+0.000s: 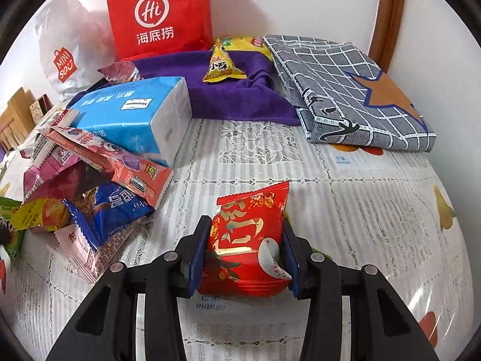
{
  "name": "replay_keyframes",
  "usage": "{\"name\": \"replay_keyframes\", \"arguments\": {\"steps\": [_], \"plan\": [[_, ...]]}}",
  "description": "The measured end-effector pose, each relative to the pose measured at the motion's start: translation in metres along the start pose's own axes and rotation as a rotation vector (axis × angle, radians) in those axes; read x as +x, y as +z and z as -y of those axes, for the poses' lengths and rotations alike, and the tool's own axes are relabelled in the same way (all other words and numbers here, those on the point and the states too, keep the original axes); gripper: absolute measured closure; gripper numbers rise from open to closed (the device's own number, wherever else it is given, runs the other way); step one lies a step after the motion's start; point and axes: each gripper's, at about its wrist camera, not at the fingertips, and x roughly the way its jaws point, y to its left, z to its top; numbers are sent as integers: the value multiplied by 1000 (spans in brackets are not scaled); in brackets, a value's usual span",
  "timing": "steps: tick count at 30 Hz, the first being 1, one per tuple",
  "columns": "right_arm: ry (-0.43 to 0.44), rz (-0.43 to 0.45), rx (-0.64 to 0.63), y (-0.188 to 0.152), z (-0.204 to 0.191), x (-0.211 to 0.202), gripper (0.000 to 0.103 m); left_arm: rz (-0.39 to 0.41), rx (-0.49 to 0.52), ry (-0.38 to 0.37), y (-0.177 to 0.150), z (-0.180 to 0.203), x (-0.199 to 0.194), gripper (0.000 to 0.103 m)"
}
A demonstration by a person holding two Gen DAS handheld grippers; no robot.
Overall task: Organize snacks
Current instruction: 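Grasp the green packet with the left tool while the right tool grasps the red packet, then carry the green and red packets onto the purple towel with both tools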
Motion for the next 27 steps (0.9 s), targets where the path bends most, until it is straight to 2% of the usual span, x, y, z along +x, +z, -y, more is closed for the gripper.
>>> {"name": "replay_keyframes", "arguments": {"steps": [2, 8, 10, 15, 18, 27], "plan": [[8, -13, 3, 5, -1, 2, 59, 39, 33, 64, -1, 3, -1, 53], [31, 14, 10, 16, -10, 6, 59, 121, -14, 77, 20, -16, -6, 54], [5, 3, -8, 17, -16, 12, 59, 144, -57, 95, 28, -23, -1, 54], [39, 5, 9, 17, -12, 12, 59, 167, -115, 162, 36, -32, 20, 53], [31, 1, 2, 18, -14, 12, 58, 191, -150, 163, 35, -35, 26, 53], [16, -1, -20, 20, -18, 14, 57, 195, -161, 157, 34, -35, 25, 53]]}}
